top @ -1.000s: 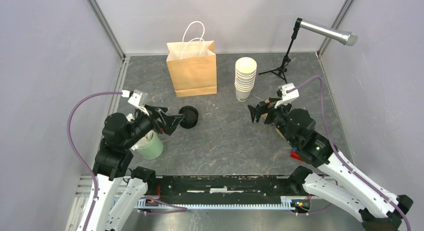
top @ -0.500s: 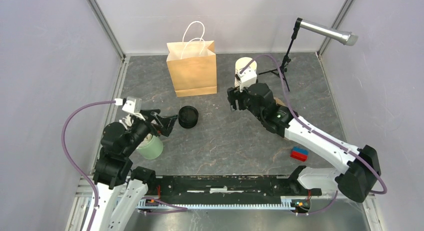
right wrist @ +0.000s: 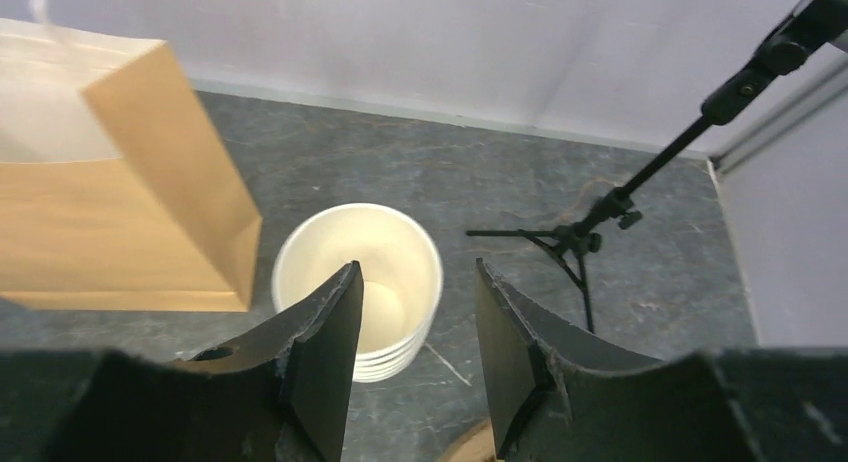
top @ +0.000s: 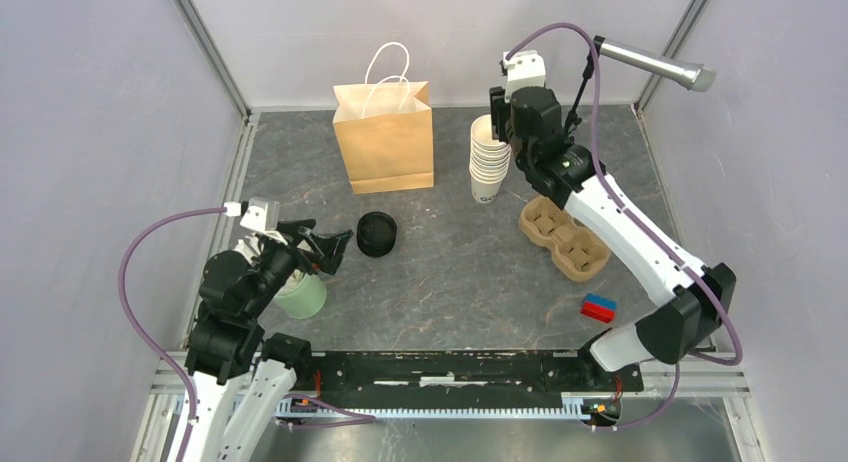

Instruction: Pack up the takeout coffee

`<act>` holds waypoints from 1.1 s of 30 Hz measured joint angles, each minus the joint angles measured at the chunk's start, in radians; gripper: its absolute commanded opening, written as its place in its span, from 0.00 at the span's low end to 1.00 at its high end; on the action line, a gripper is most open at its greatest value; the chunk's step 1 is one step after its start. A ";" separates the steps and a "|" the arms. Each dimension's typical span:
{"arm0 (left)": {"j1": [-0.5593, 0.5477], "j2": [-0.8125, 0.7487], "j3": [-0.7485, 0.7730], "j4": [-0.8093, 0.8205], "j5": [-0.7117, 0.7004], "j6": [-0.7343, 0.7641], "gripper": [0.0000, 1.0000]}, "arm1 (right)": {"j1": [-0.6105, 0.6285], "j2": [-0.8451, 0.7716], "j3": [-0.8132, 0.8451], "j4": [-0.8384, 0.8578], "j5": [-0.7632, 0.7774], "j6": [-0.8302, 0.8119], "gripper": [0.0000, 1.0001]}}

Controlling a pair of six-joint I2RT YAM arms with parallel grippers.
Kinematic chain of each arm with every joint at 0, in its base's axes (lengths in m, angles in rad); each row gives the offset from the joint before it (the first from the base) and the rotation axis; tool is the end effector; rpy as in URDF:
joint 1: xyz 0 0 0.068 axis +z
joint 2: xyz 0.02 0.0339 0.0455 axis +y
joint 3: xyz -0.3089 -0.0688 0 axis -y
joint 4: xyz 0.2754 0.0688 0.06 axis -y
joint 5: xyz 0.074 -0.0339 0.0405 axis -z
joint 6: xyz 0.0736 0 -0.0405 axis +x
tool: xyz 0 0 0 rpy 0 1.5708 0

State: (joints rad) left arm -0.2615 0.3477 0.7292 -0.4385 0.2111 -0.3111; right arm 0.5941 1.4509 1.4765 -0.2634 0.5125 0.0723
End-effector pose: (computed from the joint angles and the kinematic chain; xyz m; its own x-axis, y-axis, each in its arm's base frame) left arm 0.1009 -0.0430 0.3687 -0.1916 -0.2586 -0.9468 0.4162 0.8522 -0.3170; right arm 0.3443 0.1890 0.4547 -0.2014 -0.0601 -0.9777 -0.0786 0.9959 -0.0450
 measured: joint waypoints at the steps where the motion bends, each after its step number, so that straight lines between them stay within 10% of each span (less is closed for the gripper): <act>1: 0.000 0.000 0.000 0.000 0.000 0.000 1.00 | -0.014 0.018 0.016 -0.010 0.005 -0.004 0.50; 33: 0.000 0.000 -0.006 0.000 -0.001 0.014 1.00 | -0.165 0.209 0.058 -0.075 -0.173 -0.090 0.36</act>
State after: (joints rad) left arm -0.2615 0.3477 0.7231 -0.4389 0.2100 -0.2970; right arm 0.4294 1.6600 1.5349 -0.3386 0.3397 -0.0174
